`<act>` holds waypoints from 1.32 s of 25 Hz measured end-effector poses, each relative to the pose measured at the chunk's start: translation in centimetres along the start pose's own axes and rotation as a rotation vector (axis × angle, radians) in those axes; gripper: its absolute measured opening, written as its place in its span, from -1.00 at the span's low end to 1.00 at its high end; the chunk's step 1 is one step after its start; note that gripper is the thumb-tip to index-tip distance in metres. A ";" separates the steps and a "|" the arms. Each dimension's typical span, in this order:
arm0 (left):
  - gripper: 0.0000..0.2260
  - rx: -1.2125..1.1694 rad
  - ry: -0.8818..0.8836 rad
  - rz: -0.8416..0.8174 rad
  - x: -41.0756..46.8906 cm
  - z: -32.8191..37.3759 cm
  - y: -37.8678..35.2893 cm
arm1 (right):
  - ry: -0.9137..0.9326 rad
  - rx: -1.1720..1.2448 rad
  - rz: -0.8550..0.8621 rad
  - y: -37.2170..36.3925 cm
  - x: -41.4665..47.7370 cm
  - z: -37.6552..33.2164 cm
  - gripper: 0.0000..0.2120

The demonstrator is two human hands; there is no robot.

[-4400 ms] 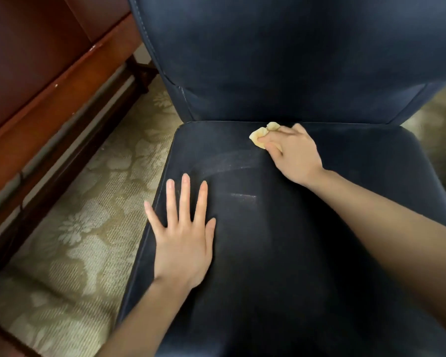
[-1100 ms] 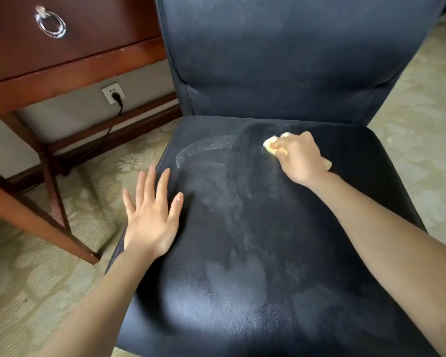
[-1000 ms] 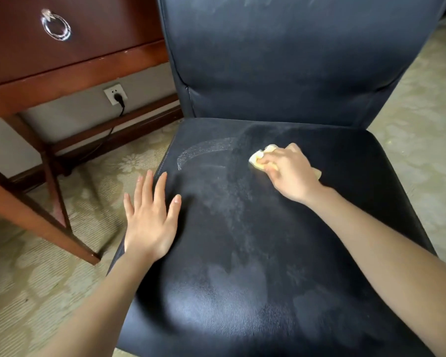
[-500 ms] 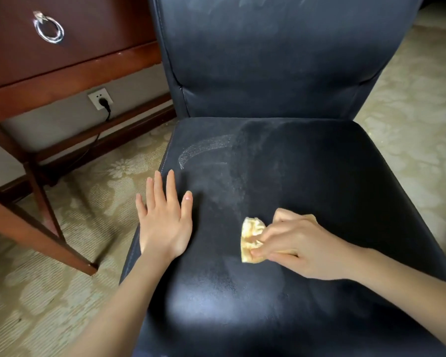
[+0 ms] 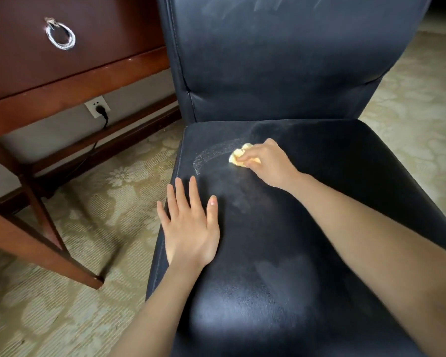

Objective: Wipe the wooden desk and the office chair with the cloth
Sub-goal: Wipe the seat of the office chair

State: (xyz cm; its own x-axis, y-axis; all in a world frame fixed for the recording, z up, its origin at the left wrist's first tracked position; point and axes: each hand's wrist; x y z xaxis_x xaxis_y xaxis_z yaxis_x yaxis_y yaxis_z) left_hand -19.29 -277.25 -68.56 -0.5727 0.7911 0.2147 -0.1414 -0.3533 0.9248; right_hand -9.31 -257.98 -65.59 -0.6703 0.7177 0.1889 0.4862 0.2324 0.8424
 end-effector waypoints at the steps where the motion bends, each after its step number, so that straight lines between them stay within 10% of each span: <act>1: -0.37 -0.004 0.005 -0.004 0.1 0.0 0.1 | -0.113 -0.012 0.063 -0.8 0.3 -0.6 -0.76; 10: -0.42 -0.016 -0.021 -0.050 -0.1 -0.1 0.8 | -0.033 -0.041 0.119 -1.0 -13.9 -5.5 -0.77; 18: -0.48 -0.054 -0.139 0.005 -0.9 0.0 0.6 | -0.261 -0.231 0.530 2.2 -26.3 -1.2 -0.71; 28: -0.43 -0.088 -0.345 -0.001 -4.2 2.3 0.5 | -0.813 -0.266 0.713 7.3 -27.2 8.6 -0.77; 33: -0.40 -0.022 -0.338 -0.061 -5.5 3.6 0.4 | -0.649 -0.321 0.591 4.8 -25.2 3.3 -0.78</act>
State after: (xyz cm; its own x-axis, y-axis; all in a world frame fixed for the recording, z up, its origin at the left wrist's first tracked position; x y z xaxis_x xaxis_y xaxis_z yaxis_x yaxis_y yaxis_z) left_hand -13.34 -279.92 -68.22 -0.2633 0.9304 0.2548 -0.1862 -0.3082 0.9329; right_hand 11.72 -272.80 -67.96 0.1279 0.9103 0.3937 0.4051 -0.4103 0.8171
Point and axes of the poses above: each hand's wrist, its own x-axis towards the middle knuckle, its own y-axis out of the back of the hand, z = x × y, and after that the axes turned 4 degrees about -y, right-handed
